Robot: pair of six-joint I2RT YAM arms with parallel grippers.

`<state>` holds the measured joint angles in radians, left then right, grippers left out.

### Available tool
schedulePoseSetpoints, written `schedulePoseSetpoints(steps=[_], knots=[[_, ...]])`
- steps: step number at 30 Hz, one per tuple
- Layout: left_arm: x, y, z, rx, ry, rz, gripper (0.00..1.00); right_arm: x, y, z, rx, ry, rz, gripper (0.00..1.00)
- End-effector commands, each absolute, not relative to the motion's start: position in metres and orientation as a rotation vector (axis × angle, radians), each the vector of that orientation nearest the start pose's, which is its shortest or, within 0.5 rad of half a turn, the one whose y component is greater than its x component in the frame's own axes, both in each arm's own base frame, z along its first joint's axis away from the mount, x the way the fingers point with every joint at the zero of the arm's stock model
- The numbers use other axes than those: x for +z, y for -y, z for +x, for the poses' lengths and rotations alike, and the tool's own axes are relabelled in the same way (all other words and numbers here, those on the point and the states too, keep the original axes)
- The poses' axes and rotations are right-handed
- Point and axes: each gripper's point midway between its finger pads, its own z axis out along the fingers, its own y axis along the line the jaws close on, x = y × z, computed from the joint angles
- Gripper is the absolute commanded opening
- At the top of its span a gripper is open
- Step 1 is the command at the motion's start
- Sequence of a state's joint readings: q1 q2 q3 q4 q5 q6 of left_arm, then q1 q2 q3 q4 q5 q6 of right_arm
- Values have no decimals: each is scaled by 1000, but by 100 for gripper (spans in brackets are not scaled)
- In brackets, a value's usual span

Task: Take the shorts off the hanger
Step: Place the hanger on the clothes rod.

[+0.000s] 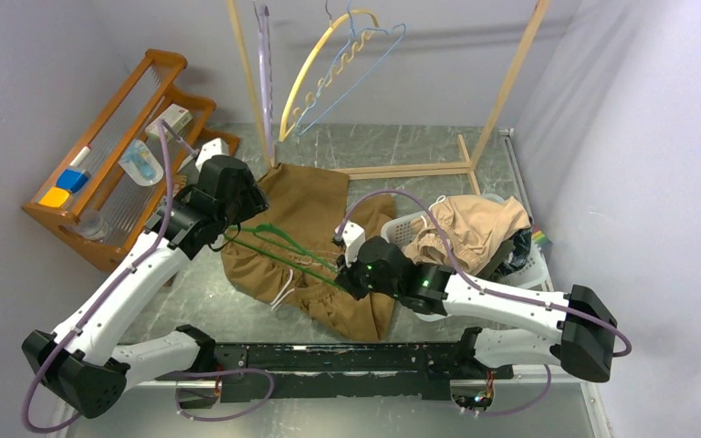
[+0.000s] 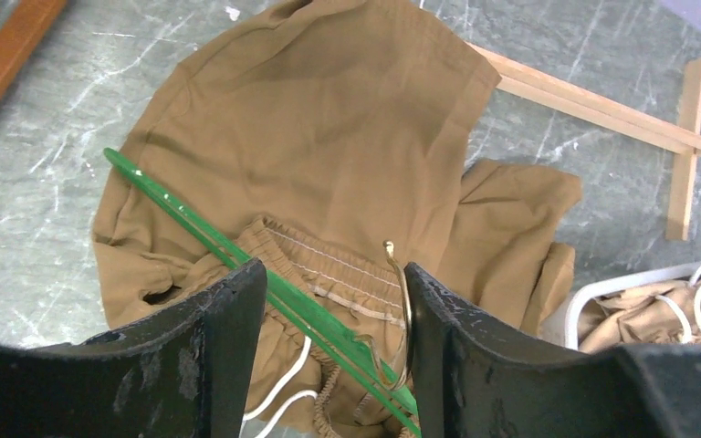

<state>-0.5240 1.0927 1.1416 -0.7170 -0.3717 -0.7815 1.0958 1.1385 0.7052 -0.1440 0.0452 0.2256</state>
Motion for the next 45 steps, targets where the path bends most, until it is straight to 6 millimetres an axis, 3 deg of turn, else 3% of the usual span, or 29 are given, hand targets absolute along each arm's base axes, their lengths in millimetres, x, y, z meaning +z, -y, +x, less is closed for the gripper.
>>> schedulePoseSetpoints(steps=[1, 11, 24, 26, 29, 38, 45], knots=[[259, 111, 295, -223, -2111, -494, 63, 144, -308, 170, 609, -2002, -871, 0], [263, 117, 308, -208, -2110, -484, 66, 149, -324, 153, 653, -1929, -948, 0], [254, 96, 291, -90, -2157, -501, 41, 149, -314, 165, 578, -1947, -855, 0], [255, 96, 290, -97, -2154, -505, 46, 150, -316, 163, 593, -1941, -865, 0], [259, 101, 291, -138, -2139, -494, 43, 152, -318, 160, 619, -1940, -866, 0], [257, 104, 298, -115, -2157, -494, 8, 155, -316, 158, 640, -1931, -853, 0], [262, 102, 300, -106, -2149, -573, 7, 162, -312, 167, 586, -1936, -745, 0]])
